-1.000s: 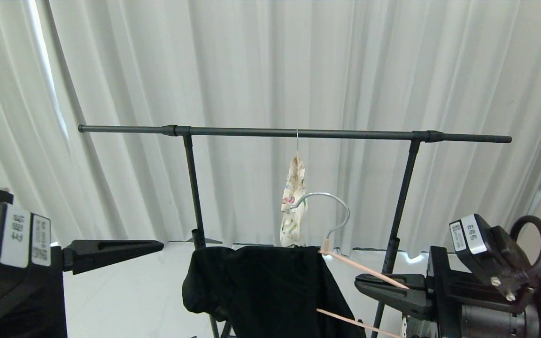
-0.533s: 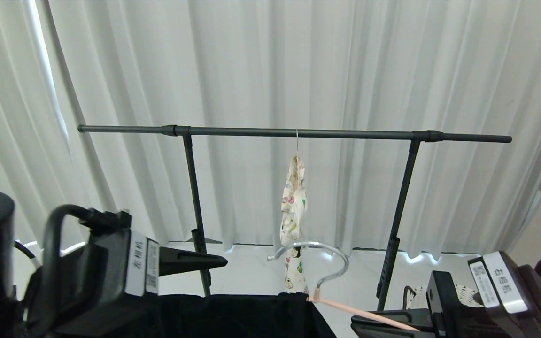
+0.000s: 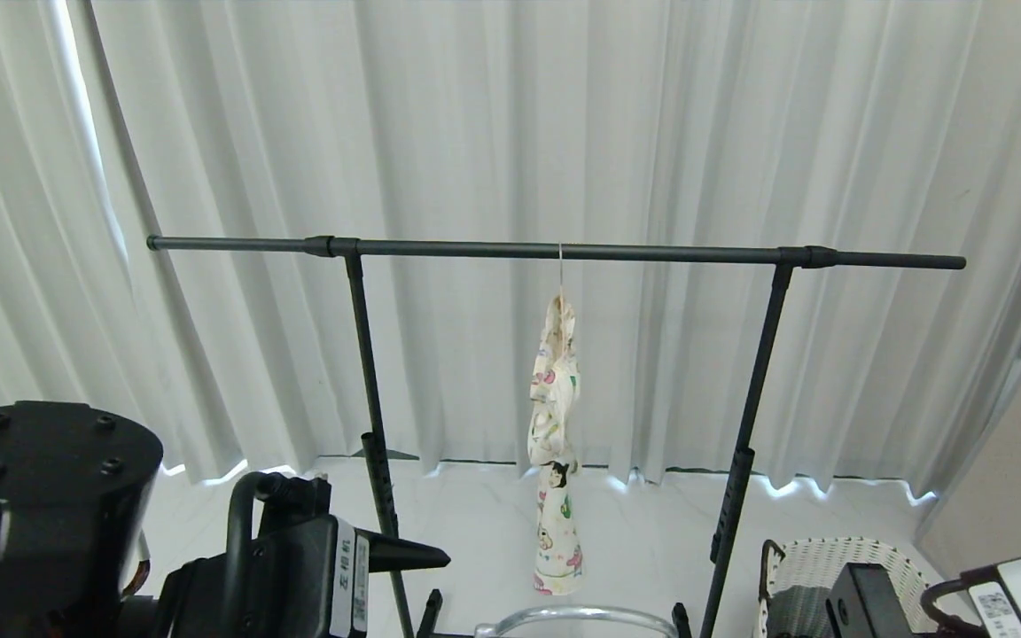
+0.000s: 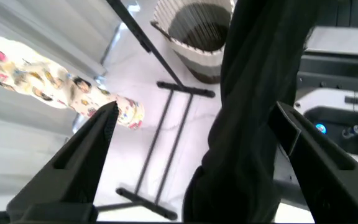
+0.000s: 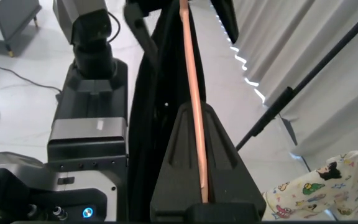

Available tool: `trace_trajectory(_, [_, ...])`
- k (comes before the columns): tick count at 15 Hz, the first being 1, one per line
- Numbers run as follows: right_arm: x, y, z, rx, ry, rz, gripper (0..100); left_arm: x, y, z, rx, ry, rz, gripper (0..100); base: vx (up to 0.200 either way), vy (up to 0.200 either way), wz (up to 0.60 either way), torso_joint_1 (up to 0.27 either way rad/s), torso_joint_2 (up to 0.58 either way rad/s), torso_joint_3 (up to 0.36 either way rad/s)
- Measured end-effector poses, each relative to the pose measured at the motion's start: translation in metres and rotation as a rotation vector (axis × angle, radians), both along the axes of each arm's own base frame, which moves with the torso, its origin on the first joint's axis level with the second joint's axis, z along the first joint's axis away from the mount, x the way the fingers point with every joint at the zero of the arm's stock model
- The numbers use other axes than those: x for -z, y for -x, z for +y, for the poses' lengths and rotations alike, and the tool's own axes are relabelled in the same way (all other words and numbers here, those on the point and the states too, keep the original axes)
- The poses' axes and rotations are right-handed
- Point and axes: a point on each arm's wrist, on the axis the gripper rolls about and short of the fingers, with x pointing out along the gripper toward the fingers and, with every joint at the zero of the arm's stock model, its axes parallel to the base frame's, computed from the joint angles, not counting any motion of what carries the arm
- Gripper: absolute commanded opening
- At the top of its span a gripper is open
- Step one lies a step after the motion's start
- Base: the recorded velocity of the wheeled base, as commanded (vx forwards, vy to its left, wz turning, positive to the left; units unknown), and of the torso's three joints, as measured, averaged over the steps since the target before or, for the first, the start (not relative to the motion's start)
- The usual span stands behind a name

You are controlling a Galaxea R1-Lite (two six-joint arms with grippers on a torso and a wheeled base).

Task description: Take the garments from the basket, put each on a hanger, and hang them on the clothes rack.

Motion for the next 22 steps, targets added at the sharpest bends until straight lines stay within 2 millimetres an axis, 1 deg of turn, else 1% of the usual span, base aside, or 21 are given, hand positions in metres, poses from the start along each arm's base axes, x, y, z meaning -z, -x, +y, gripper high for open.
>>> trace_trajectory(5, [-0.001,0.001,0.0,-0.001,-0.004,-0.002,0,0.004,0.0,0.0,0.002,-0.012,0.011,0,0.0,0.0,0.0,0.0,0.0,0.0])
trace_trajectory(6, [-0.001,0.001,0.0,-0.001,-0.004,-0.002,100,0.004,0.0,0.0,0.001,-0.013,0.012,0,0.0,0.0,0.0,0.0,0.0,0.0])
trace_trajectory(10, [0.005,0.004,-0.006,0.011,0.013,0.005,100,0.006,-0.001,0.001,-0.04,-0.038,0.002,0,0.0,0.0,0.0,0.0,0.0,0.0])
trace_trajectory(13, [0.012,0.005,-0.012,0.093,0.042,0.009,100,0.011,-0.003,0.006,-0.143,-0.092,-0.025,0,0.0,0.0,0.0,0.0,0.0,0.0])
trace_trajectory(17, [0.019,0.006,-0.014,0.108,0.064,0.032,100,0.012,-0.009,0.011,-0.267,-0.137,-0.062,0,0.0,0.0,0.0,0.0,0.0,0.0])
trace_trajectory(19, [0.026,0.005,-0.014,0.123,0.09,0.097,100,0.005,-0.018,0.014,-0.372,-0.072,-0.091,0,0.0,0.0,0.0,0.0,0.0,0.0])
trace_trajectory(22, [0.034,0.001,-0.009,0.178,0.117,0.217,100,-0.012,-0.036,0.012,-0.639,0.085,-0.193,0,0.0,0.0,0.0,0.0,0.0,0.0])
